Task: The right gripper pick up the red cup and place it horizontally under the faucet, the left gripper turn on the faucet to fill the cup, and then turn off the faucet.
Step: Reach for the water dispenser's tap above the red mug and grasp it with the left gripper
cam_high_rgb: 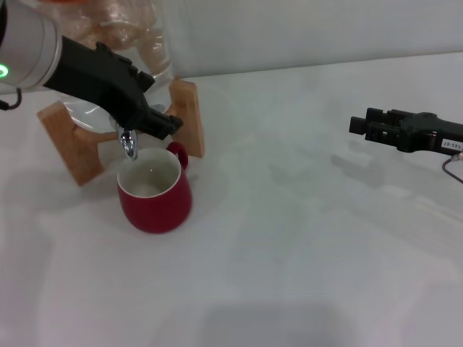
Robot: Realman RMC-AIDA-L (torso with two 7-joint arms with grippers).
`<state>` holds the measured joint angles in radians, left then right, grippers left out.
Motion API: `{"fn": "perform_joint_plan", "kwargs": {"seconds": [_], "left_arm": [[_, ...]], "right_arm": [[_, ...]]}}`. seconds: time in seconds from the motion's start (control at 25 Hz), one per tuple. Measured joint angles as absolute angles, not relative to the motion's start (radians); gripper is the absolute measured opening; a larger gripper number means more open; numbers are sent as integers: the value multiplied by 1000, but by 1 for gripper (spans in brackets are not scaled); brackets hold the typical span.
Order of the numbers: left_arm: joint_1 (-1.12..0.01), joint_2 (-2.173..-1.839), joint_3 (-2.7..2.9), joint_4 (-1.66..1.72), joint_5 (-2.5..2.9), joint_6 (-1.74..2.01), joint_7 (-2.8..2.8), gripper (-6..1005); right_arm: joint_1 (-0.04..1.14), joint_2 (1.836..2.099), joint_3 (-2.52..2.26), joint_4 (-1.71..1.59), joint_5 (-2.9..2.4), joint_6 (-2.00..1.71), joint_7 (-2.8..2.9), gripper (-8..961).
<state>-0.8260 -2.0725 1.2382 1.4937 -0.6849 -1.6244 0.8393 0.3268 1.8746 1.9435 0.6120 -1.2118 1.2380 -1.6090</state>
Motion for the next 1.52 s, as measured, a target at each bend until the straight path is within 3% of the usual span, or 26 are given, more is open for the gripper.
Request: {"fn": "perform_joint_plan", "kwargs": {"seconds": [0.56, 1.52], "left_arm": [[-896, -2073, 1214, 1339, -668, -1571, 894, 798], [-899, -2077, 1220, 1269, -668, -1556, 917, 798]], "right_arm": [[325, 1874, 1943, 610, -1212, 1236, -1609, 602], [305, 1874, 1943, 611, -1212, 1238, -1611, 602]]}}
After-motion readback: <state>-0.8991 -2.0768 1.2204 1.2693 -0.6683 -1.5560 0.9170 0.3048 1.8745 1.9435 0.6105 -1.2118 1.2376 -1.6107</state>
